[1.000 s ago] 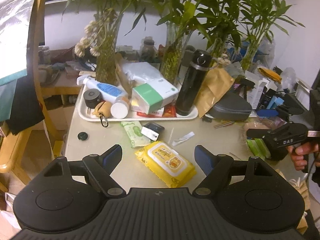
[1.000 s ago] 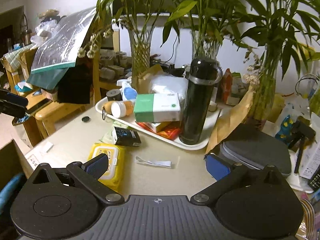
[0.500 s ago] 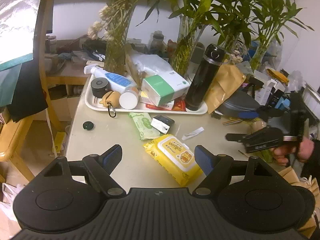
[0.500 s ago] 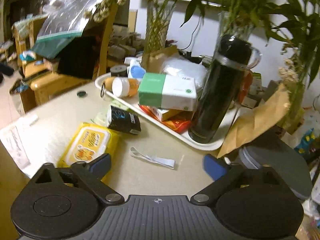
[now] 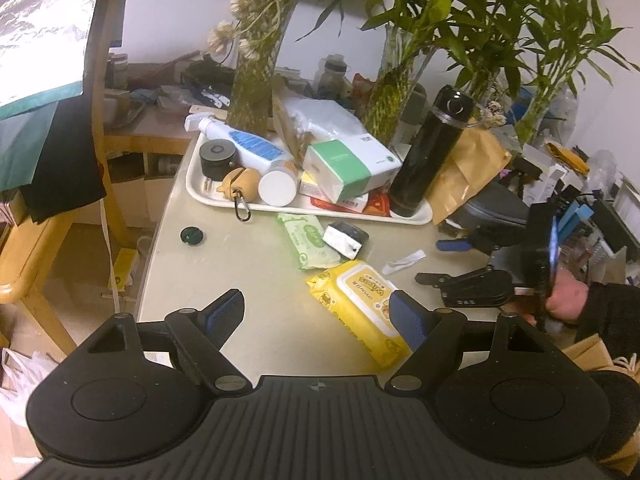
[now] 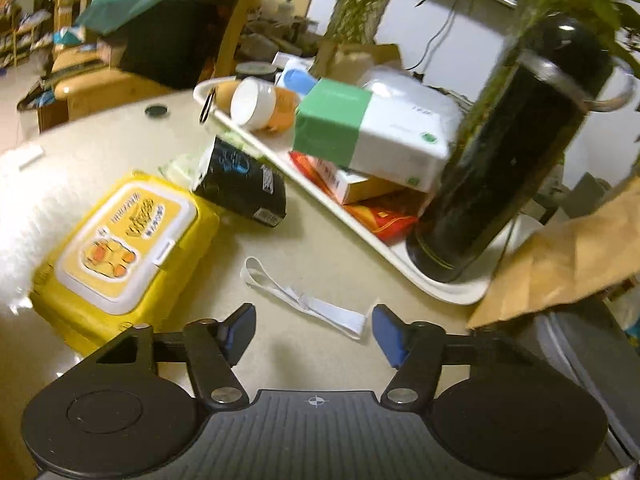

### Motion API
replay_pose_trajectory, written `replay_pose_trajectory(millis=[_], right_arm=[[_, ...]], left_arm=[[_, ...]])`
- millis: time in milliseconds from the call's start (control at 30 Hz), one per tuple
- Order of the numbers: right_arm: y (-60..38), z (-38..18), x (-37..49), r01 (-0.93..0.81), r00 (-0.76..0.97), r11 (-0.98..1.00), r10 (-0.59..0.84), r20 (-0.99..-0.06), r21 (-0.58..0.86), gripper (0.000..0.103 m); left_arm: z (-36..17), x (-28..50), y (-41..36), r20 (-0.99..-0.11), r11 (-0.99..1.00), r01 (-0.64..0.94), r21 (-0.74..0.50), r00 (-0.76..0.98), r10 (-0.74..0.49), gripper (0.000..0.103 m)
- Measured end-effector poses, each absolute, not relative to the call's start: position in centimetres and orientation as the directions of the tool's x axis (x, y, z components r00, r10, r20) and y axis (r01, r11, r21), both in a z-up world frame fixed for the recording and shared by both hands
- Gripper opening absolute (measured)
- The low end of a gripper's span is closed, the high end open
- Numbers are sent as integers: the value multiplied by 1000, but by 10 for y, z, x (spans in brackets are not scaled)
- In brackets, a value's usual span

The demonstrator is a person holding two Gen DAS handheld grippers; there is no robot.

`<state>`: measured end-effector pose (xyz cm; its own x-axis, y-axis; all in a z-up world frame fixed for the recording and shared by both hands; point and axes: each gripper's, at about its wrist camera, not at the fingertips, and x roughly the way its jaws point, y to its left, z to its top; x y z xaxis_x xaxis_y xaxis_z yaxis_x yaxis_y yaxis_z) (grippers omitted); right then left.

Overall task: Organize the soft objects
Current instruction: 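Lower the right tool onto the white strap and close on it, then lift the white strap with the right tool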

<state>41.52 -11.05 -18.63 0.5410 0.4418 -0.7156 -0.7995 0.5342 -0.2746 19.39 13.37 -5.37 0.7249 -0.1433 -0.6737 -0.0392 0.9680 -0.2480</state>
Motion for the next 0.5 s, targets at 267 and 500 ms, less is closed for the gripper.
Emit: replay_pose_trajectory(millis=[267, 500], right_arm=[[-91, -202, 426, -809, 534, 521, 462, -708, -270, 48], [-82, -202, 439, -800, 513, 560, 455, -728, -214, 7]], left_arm=[[-62, 195, 141, -688, 966, -57, -251, 713, -137, 79], [-63, 194, 142, -694, 966, -62, -251, 707, -135, 79]])
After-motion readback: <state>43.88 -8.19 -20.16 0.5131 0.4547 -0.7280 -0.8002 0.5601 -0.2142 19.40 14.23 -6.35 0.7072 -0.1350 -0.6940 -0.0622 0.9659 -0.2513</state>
